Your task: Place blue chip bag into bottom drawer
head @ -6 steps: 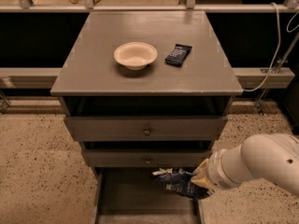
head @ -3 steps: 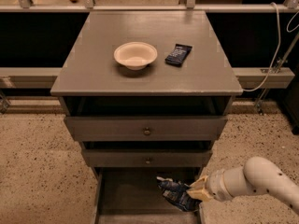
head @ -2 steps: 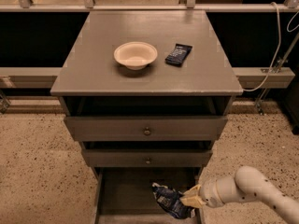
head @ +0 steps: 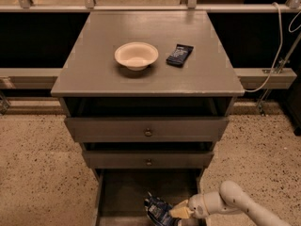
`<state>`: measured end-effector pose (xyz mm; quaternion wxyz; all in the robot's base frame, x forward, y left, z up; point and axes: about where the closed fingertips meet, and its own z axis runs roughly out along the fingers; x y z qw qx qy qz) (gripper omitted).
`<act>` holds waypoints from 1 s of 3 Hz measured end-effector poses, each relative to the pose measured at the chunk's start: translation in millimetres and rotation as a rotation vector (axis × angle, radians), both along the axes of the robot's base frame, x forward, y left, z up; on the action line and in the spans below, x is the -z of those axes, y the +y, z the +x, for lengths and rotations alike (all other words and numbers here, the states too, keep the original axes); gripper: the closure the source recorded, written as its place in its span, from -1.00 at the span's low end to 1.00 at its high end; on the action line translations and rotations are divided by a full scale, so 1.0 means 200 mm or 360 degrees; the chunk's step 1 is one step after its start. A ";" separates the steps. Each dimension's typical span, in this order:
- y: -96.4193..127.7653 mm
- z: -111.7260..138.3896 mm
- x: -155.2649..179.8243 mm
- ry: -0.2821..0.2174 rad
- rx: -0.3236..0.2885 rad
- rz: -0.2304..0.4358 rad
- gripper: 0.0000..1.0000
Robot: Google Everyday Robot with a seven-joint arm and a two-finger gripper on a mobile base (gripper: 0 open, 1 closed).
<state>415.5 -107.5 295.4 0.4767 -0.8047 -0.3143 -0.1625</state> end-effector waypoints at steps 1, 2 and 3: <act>0.04 0.05 0.13 0.0180 0.0087 0.0081 1.00; 0.07 0.10 0.19 0.0362 0.0181 0.0138 1.00; 0.08 0.13 0.22 0.0543 0.0313 0.0253 0.71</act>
Offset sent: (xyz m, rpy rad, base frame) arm 0.0372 0.0179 -0.0528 0.1304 0.3796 -0.2041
